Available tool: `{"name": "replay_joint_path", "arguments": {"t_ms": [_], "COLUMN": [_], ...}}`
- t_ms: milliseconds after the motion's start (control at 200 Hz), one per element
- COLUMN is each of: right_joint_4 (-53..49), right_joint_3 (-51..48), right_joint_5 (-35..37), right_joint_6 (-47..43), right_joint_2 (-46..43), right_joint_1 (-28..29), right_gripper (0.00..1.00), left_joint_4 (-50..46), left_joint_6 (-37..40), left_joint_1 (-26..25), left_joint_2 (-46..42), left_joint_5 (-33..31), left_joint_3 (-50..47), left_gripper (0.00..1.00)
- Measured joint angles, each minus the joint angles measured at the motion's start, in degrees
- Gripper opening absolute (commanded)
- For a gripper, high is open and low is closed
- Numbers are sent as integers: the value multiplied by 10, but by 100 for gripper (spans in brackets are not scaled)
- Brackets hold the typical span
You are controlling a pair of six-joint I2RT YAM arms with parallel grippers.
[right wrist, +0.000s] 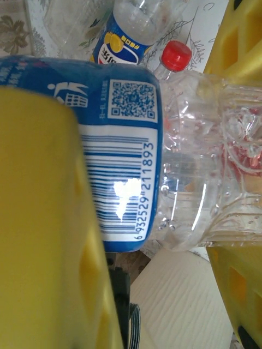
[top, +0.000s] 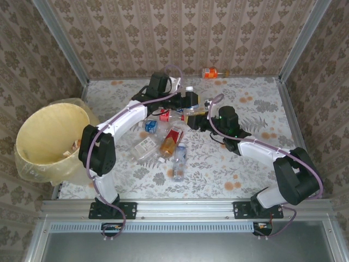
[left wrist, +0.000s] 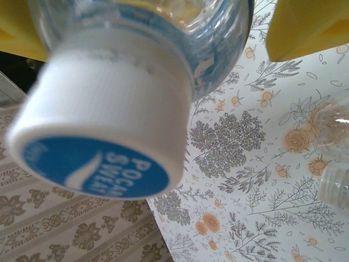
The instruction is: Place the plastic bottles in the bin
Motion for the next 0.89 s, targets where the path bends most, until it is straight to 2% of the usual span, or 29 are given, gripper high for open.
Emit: {"name": "replay_joint_path", "arguments": {"t_ms": [140, 230, 270, 430, 535, 735, 895], "right_joint_4": [-2, -7, -10, -26, -38, -87, -119], "right_joint_3": [4, 4, 6, 12, 17, 18, 18], "right_joint_5": [-2, -4, -5, -14, -22, -17, 46], "right_joint_6": [0, 0, 0, -8, -19, -40, -73], "right_joint_2": [0, 0, 0, 1, -4, -83, -162], "right_joint_1": [2, 2, 1, 2, 2, 1, 1], "right_gripper": [48, 52, 57, 86, 100, 100, 100], "left_joint_4": [5, 6, 3, 0, 0, 0, 0], "left_joint_6": [-5, -1, 0, 0, 0, -2, -2], "left_joint_1": [-3, -3, -3, -2, 0, 16, 33], "left_joint_2": [0, 0, 0, 0, -1, -9, -34], "left_joint_5": [7, 7, 7, -2, -21, -44, -61], "left_joint_3": [0, 0, 0, 0, -5, -26, -40], "left_gripper": [70, 65, 64, 61, 60, 59, 59]}}
